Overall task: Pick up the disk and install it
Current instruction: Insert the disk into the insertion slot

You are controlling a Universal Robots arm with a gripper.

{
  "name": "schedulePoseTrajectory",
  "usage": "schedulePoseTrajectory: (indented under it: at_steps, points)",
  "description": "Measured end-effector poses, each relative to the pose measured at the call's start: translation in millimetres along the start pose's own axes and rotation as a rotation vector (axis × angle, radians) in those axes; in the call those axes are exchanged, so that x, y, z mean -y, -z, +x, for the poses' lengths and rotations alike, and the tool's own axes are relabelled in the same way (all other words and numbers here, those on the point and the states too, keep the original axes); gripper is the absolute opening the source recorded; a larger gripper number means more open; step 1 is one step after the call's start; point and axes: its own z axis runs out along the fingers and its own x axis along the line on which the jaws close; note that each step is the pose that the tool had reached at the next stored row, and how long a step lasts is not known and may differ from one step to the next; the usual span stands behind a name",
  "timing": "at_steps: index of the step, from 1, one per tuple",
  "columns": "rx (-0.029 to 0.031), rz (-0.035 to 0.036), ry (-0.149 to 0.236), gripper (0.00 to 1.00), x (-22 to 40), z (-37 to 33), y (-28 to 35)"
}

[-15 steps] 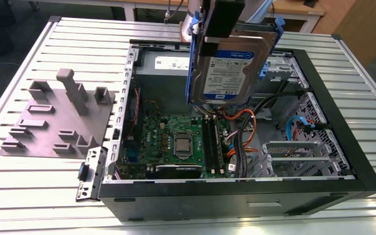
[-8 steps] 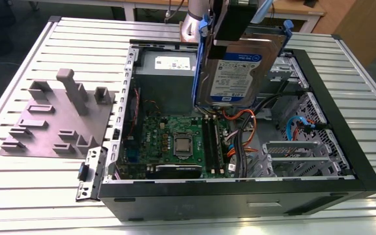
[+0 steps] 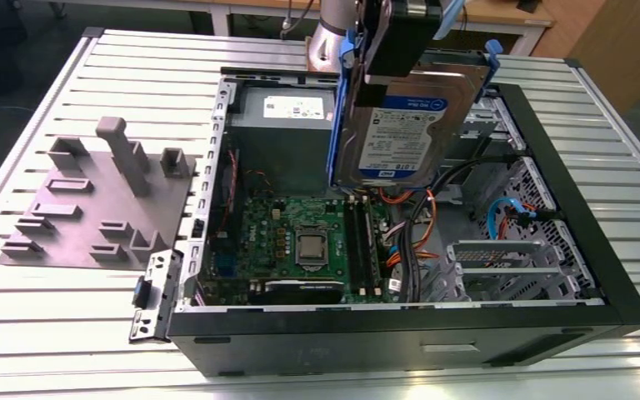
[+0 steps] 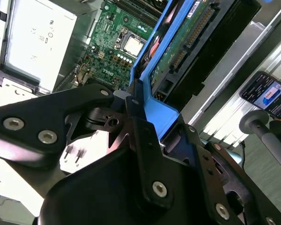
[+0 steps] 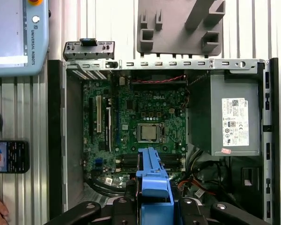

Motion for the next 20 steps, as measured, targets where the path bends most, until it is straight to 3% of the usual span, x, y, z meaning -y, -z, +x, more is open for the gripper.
schedulePoseTrajectory:
  at_steps: [20]
  points:
    - [-0.0001,0.0,0.0,0.36,0.1,1.7,0.0]
